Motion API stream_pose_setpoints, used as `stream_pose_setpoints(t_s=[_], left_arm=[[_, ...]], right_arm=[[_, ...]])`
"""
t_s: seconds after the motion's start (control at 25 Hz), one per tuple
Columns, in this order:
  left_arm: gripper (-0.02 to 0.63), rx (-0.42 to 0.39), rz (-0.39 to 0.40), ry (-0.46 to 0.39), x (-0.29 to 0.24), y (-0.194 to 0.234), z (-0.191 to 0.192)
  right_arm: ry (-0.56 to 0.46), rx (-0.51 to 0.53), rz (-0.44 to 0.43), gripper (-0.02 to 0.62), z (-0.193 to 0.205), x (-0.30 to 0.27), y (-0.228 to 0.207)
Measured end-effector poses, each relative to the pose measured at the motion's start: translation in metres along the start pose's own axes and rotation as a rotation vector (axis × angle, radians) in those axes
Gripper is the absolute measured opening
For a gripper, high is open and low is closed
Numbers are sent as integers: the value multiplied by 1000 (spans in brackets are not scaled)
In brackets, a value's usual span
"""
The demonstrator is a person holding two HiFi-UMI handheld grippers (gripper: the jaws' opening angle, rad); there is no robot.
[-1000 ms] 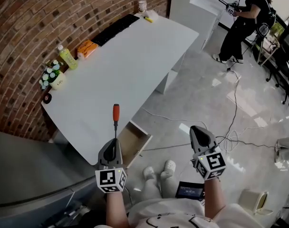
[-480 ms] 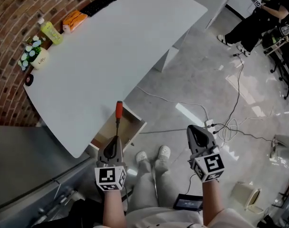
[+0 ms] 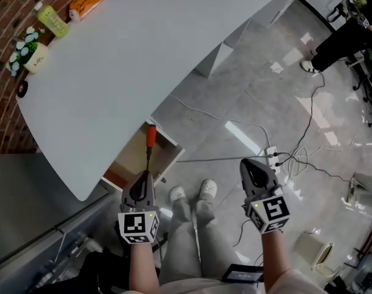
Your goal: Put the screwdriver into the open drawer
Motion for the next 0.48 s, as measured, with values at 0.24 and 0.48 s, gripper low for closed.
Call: stream_pose_setpoints(t_s=[0.24,0.48], left_arm=[[20,14,1,21,-11,6,28],[20,37,-35,63,-19,18,50]], right_arm=[[9,25,-35,21,19,-15,3],[22,7,-50,21,32,-23,7]])
Point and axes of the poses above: the fingertips, and each gripper's own axes: x backward along the fingers, y to its left, z out of its underside, the point moved 2 cm from there along x, backward along the fingers, and after that the axes turned 8 degrees about z, right-handed, at the moved point
